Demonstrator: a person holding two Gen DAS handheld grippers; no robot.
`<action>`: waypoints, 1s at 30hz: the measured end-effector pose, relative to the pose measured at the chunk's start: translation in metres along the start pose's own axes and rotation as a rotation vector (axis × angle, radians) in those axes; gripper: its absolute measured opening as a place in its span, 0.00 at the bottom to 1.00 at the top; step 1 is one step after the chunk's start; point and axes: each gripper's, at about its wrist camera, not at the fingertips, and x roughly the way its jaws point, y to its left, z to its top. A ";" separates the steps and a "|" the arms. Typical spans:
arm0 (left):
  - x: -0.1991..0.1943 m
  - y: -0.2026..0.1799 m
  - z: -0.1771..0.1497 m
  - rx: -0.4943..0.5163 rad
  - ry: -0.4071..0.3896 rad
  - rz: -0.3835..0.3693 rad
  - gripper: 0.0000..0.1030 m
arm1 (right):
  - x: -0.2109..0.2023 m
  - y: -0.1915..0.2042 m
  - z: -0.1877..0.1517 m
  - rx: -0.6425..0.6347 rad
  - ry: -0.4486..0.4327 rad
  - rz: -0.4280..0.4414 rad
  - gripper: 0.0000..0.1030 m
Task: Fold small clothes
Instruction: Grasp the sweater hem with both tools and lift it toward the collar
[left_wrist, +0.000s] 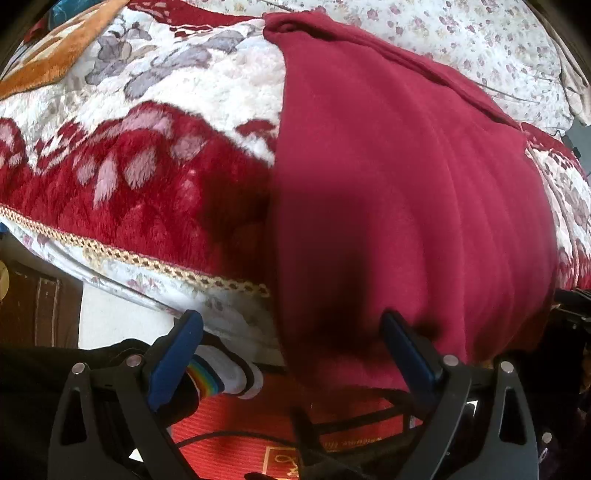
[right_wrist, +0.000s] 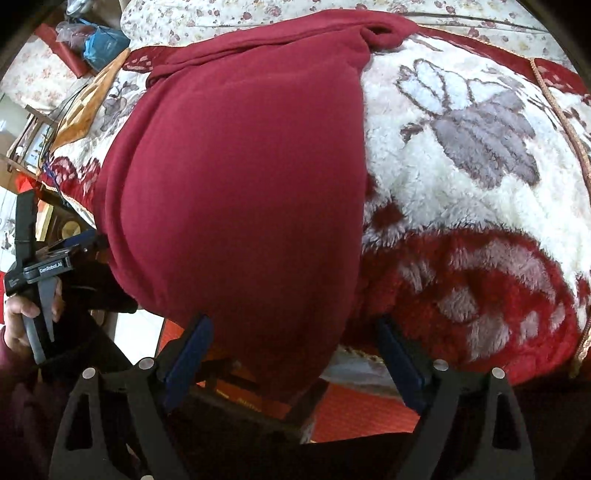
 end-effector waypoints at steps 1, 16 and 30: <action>0.000 0.000 -0.001 -0.002 0.005 -0.006 0.94 | 0.001 0.002 -0.001 0.000 0.000 0.023 0.90; 0.015 -0.006 -0.008 0.011 0.048 -0.072 0.66 | 0.010 0.007 0.000 -0.013 -0.015 0.102 0.82; 0.019 0.001 -0.009 -0.019 0.057 -0.037 0.72 | 0.005 0.005 -0.001 -0.051 0.005 0.116 0.51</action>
